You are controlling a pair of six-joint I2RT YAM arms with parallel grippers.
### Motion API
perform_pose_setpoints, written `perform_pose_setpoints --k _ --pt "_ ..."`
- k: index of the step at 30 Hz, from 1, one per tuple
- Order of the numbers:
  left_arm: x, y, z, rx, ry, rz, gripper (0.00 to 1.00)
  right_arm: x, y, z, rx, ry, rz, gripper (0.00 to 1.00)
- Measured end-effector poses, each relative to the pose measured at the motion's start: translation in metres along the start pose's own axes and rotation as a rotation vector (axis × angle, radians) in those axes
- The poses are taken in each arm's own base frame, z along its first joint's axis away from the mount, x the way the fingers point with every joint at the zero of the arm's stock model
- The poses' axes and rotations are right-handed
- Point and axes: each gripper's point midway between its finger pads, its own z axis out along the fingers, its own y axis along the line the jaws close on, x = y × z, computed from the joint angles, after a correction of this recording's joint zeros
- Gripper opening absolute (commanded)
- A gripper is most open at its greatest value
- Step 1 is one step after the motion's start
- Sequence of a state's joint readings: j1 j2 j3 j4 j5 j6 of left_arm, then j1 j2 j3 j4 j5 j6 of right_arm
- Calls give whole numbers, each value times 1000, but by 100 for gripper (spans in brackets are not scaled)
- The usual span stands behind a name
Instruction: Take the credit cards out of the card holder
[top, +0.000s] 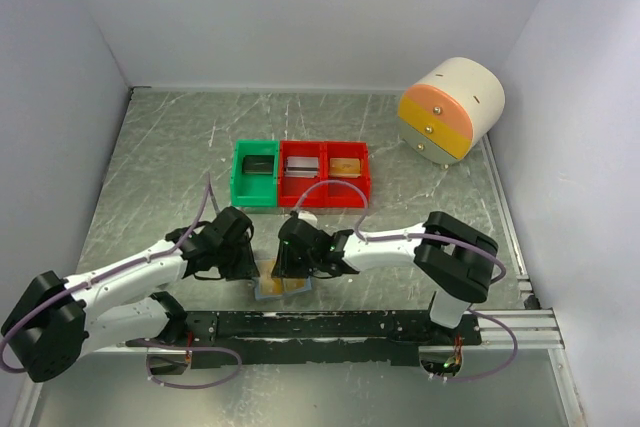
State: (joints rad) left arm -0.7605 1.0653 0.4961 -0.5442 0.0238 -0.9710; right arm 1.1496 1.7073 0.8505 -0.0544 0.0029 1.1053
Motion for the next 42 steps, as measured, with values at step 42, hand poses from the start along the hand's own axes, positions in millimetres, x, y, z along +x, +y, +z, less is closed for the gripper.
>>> perform_pose_setpoints --k 42 --pt "8 0 10 7 62 77 27 12 -3 -8 -280 24 224 0"
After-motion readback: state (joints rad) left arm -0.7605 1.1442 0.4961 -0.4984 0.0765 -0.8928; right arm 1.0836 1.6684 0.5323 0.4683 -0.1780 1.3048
